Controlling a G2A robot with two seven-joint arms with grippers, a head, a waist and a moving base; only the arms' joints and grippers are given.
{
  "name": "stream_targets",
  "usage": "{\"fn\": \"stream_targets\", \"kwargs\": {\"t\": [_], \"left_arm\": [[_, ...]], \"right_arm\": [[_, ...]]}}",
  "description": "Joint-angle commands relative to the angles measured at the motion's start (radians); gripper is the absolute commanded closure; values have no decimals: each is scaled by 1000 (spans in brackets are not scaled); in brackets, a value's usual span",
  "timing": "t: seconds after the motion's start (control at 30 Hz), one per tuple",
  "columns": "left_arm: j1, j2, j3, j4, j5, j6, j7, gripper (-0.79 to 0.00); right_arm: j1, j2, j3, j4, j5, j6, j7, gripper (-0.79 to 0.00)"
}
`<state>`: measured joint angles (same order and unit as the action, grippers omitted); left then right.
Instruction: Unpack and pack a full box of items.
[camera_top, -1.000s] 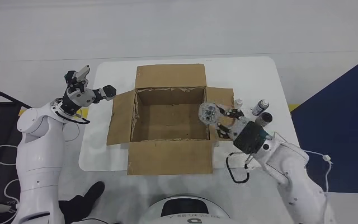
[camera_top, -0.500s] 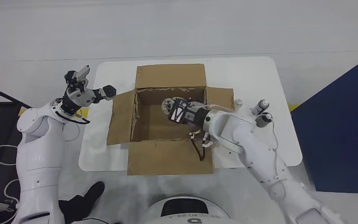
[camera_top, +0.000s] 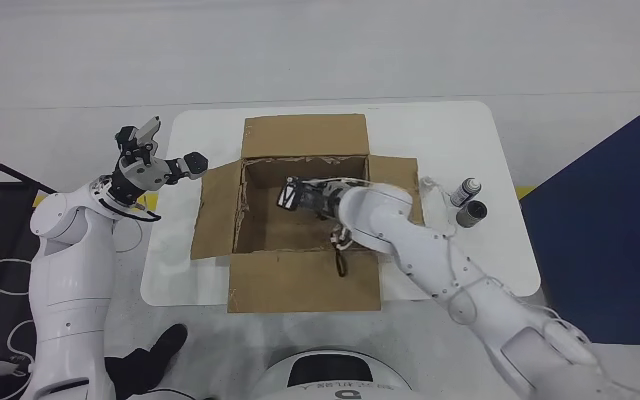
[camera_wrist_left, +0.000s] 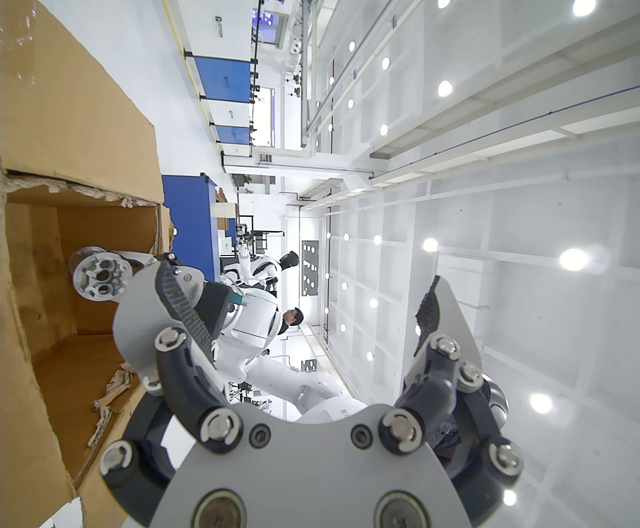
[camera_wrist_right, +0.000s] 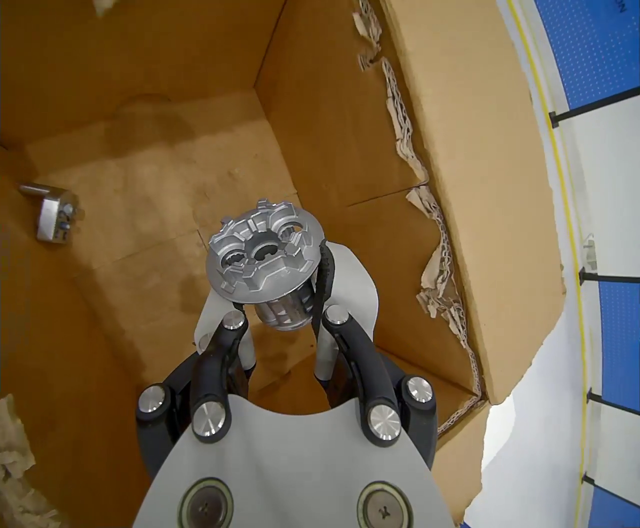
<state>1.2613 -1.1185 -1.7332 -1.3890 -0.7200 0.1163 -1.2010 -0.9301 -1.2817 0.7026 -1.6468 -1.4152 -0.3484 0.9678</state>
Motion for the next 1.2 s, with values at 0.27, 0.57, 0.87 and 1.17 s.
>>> {"fn": "stream_targets", "kwargs": {"t": [0.27, 0.57, 0.87, 1.17], "left_arm": [[0, 0, 0, 0, 0, 0, 0, -785], [0, 0, 0, 0, 0, 0, 0, -785], [0, 0, 0, 0, 0, 0, 0, -785], [0, 0, 0, 0, 0, 0, 0, -785]], "right_arm": [[76, -60, -98, 114, -34, 79, 99, -305], [89, -81, -85, 100, -42, 100, 61, -296], [-244, 24, 284, -419, -156, 112, -151, -336], [-753, 80, 845, -601, -112, 271, -447, -385]]}}
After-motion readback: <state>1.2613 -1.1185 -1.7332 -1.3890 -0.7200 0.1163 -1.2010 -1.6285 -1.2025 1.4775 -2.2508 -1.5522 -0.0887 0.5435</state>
